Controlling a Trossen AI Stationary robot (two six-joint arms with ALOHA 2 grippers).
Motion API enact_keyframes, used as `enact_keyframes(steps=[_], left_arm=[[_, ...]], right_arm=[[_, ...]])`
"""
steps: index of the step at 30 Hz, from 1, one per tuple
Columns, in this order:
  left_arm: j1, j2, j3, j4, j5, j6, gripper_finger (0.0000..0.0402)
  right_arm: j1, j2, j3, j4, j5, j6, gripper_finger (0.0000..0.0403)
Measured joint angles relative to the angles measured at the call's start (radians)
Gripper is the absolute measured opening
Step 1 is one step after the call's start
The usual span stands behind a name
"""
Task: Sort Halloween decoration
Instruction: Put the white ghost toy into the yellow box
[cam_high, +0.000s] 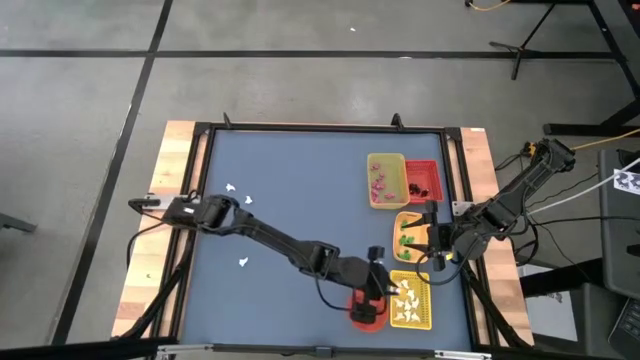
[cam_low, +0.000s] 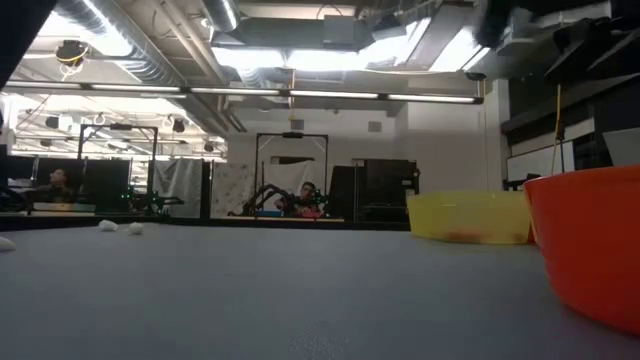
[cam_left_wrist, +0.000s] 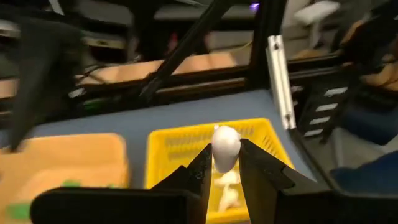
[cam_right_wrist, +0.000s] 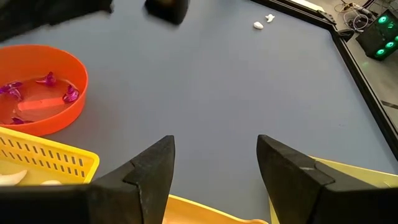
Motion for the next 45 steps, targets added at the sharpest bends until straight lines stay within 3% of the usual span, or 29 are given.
enact_keyframes(steps=[5,11,27,38,45], left_arm=[[0.019,0.082,-0.002,0.174,0.066,0.001,0.0062],[0.026,0.149,-0.002,0.3,0.062,-0.001,0.0062],[0.042,0.154,-0.002,0.282,0.054,-0.035,0.0063],[0.051,0.154,-0.002,0.282,0.053,-0.061,0.0142],[0.083,0.084,-0.002,0.198,0.054,-0.047,0.0147]], right_arm=[[0.0,0.0,0.0,0.005,0.0,0.0,0.0225],[0.0,0.0,0.0,0.01,0.0,0.0,0.0225],[0.0,0.0,0.0,0.337,0.0,0.013,0.0225],[0.0,-0.045,0.0,0.344,0.018,0.088,0.0225],[-0.02,-0.163,0.0,0.272,0.078,0.057,0.0225]])
